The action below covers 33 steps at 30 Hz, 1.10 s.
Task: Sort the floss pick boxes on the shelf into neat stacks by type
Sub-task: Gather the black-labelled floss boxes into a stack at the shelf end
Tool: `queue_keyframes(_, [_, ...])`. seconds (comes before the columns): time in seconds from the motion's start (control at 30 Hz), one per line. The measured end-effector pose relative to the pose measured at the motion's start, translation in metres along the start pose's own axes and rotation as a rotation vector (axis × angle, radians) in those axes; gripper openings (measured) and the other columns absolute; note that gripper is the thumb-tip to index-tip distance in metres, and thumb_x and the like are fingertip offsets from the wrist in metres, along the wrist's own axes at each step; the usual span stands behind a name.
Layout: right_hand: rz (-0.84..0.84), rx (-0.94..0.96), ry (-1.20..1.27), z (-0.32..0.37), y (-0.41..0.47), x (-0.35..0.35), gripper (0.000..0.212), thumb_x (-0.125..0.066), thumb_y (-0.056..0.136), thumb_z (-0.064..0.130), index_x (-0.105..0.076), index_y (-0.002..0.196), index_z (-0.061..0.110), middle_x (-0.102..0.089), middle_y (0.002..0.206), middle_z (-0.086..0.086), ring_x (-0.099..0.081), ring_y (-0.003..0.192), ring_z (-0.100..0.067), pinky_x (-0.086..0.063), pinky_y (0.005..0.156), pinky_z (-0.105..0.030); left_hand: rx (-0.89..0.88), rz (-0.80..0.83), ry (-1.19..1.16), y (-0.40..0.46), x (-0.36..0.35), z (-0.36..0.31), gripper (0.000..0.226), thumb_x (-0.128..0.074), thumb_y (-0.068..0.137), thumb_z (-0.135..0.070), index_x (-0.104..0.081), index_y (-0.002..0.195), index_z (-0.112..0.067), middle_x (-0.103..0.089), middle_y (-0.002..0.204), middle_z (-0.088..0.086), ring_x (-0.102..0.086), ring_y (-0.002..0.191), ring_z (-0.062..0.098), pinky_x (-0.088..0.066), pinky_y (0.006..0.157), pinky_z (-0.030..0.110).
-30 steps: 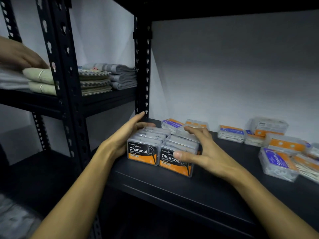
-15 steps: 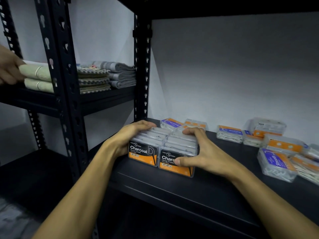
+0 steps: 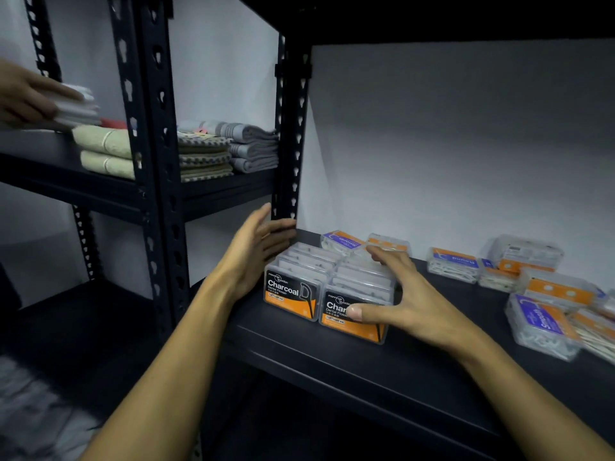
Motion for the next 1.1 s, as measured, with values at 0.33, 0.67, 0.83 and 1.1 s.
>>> queue_keyframes(0.33, [-0.053, -0.015, -0.082, 0.000, -0.008, -0.006, 0.107, -0.085, 0.065, 0.055, -0.030, 0.154, 0.031, -0.029, 0.144, 0.021, -0.034, 0.132, 0.001, -0.026, 0.107, -0.018, -0.066, 0.033, 0.448, -0.038, -0.016, 0.009, 0.067, -0.074, 0.083, -0.049, -0.054, 0.142, -0.025, -0.066, 0.128, -0.008, -0.067, 0.106, -0.002, -0.047, 0.094, 0.015])
queue_keyframes(0.67, [-0.034, -0.004, -0.061, 0.000, -0.005, -0.007, 0.105, -0.087, 0.064, 0.054, -0.034, 0.151, 0.028, -0.036, 0.137, 0.020, -0.040, 0.127, 0.001, -0.030, 0.106, -0.019, -0.122, -0.061, 0.589, -0.041, -0.015, 0.009, 0.064, -0.073, 0.082, -0.047, -0.054, 0.141, -0.031, -0.067, 0.125, -0.011, -0.069, 0.099, -0.003, -0.050, 0.092, 0.018])
queue_keyframes(0.83, [0.013, -0.009, -0.031, -0.002, -0.001, -0.007, 0.101, -0.088, 0.065, 0.050, -0.035, 0.149, 0.029, -0.036, 0.140, 0.019, -0.039, 0.130, -0.001, -0.032, 0.109, -0.022, -0.106, -0.112, 0.614, -0.042, -0.012, 0.010, 0.074, -0.071, 0.070, -0.058, -0.056, 0.138, -0.035, -0.066, 0.125, -0.013, -0.066, 0.107, 0.002, -0.049, 0.104, 0.033])
queue_keyframes(1.1, [0.003, -0.009, -0.016, -0.005, 0.002, -0.011, 0.110, -0.080, 0.056, 0.064, -0.034, 0.150, 0.029, -0.035, 0.139, 0.020, -0.039, 0.132, -0.002, -0.031, 0.111, -0.023, -0.118, -0.102, 0.608, -0.043, -0.016, 0.008, 0.061, -0.073, 0.084, -0.043, -0.054, 0.141, -0.031, -0.066, 0.126, -0.008, -0.068, 0.103, 0.003, -0.051, 0.100, 0.029])
Point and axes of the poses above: each hand's wrist, its own y-axis towards the middle knuckle, its own x-axis out of the back of the hand, z = x × y, the point moved 6 cm from there along y, towards the middle knuckle
